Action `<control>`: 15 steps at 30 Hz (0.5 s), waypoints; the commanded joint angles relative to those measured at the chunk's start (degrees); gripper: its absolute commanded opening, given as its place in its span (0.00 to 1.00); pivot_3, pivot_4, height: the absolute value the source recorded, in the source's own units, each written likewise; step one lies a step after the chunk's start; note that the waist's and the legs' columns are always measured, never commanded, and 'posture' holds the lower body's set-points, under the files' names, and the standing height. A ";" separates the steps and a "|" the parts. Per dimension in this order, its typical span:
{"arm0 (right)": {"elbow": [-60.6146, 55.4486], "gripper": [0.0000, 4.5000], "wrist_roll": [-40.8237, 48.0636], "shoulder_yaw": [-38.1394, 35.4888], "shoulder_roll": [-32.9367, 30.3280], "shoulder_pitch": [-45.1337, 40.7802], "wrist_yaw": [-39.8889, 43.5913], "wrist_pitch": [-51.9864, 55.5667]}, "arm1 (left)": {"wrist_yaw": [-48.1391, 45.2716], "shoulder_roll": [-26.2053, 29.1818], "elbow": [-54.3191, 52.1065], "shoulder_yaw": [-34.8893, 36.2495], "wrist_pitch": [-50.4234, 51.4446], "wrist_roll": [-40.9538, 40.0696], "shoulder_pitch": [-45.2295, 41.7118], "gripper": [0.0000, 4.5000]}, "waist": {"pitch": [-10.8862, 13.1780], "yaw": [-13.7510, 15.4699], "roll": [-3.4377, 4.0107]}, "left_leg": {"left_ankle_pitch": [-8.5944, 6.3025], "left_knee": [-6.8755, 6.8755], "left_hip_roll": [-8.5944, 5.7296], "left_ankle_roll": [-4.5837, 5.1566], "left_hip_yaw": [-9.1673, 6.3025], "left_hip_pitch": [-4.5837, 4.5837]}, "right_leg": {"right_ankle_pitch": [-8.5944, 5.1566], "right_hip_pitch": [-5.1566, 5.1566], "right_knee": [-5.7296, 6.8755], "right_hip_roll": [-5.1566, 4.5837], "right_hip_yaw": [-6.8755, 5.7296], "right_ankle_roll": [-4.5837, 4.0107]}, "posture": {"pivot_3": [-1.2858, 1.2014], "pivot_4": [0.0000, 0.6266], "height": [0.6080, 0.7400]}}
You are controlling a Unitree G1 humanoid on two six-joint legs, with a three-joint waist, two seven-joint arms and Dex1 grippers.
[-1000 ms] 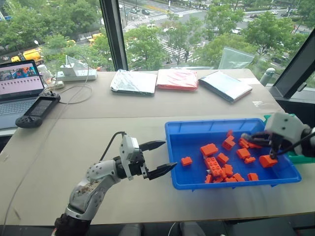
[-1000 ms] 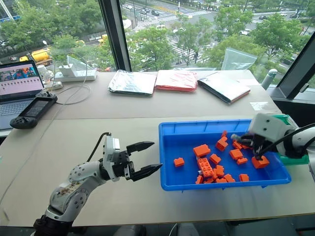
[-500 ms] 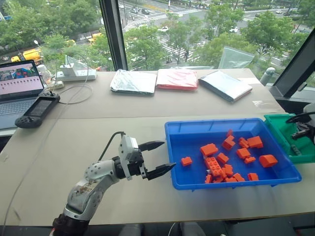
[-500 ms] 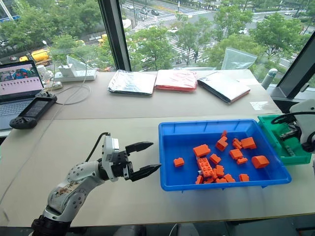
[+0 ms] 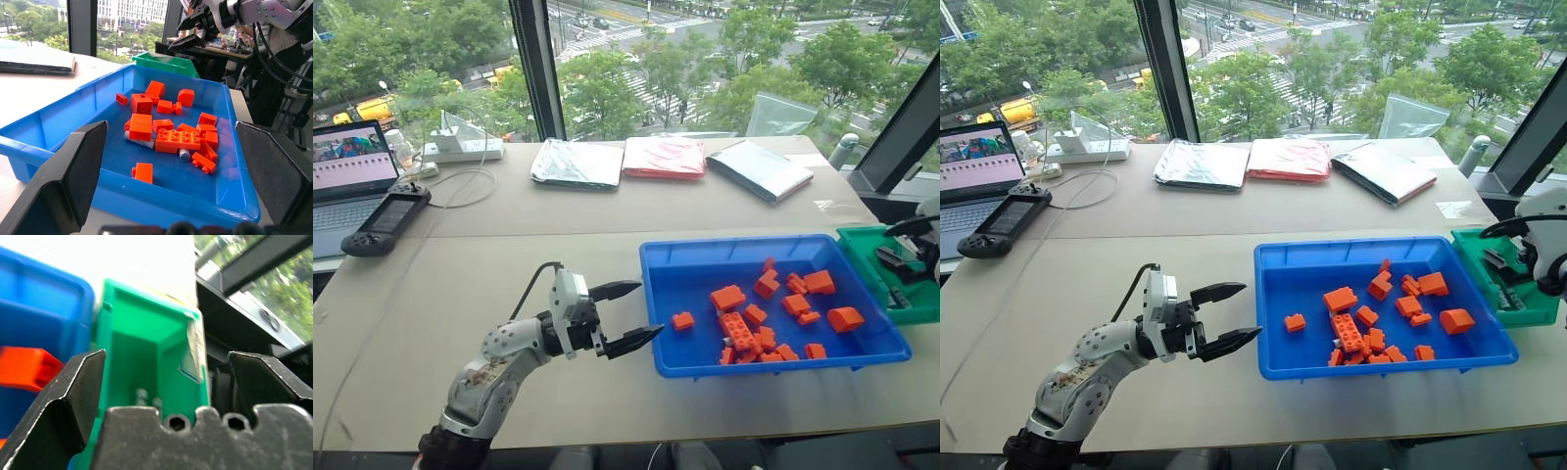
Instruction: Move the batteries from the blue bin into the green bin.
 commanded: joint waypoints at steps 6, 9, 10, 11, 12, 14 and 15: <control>-9.99 0.99 8.16 8.38 4.29 0.56 -5.66 10.49 | 0.25 -0.10 -2.04 0.62 -0.42 -0.89 0.34 1.00 | 0.01 0.07 -0.05 | 0.00 0.06 -0.04 0.00 0.02 0.01 | 0.04 0.02 -0.04 0.03 0.02 0.06 | 0.52 0.24 1.00; -10.18 0.99 7.24 9.31 6.33 0.15 -10.89 14.85 | 0.22 0.05 -2.22 0.73 -0.32 -0.97 0.54 1.00 | 0.01 0.01 -0.04 | 0.00 0.03 -0.04 0.00 0.01 0.00 | 0.04 -0.04 0.00 0.06 0.03 0.04 | 0.52 0.24 1.00; -10.35 0.99 7.14 9.25 6.97 -0.01 -12.35 16.16 | 0.18 0.12 -2.27 0.80 -0.30 -1.01 0.59 1.00 | 0.01 0.04 -0.05 | 0.00 0.04 -0.04 0.00 0.01 0.00 | 0.04 -0.04 0.00 0.06 0.03 0.04 | 0.52 0.24 1.00; -10.91 0.99 6.49 9.65 7.59 0.34 -14.33 17.33 | 0.16 0.19 -2.30 0.90 -0.27 -1.07 0.65 1.00 | 0.01 0.06 -0.05 | 0.00 0.04 -0.04 -0.01 0.01 -0.02 | 0.04 -0.04 0.00 0.05 0.03 0.04 | 0.52 0.24 1.00; -11.36 0.99 6.22 9.98 7.94 0.54 -15.65 18.07 | 0.14 0.24 -2.32 0.96 -0.25 -1.11 0.69 1.00 | 0.01 0.07 -0.05 | 0.00 0.04 -0.05 -0.01 0.01 -0.02 | 0.04 -0.04 0.00 0.05 0.03 0.04 | 0.52 0.24 1.00; -12.01 0.99 5.22 10.54 8.97 0.88 -18.96 20.05 | 0.14 0.30 -2.37 1.07 -0.14 -1.24 0.75 1.00 | 0.01 0.07 -0.05 | 0.00 0.04 -0.05 -0.01 0.01 -0.02 | 0.04 -0.05 0.00 0.05 0.03 0.04 | 0.52 0.24 1.00; -12.15 0.99 5.07 10.57 9.49 0.82 -20.15 20.88 | 0.13 0.33 -2.39 1.12 -0.09 -1.30 0.77 1.00 | 0.01 0.07 -0.05 | 0.00 0.03 -0.05 -0.01 0.01 -0.02 | 0.04 -0.07 0.00 0.05 0.03 0.04 | 0.52 0.24 1.00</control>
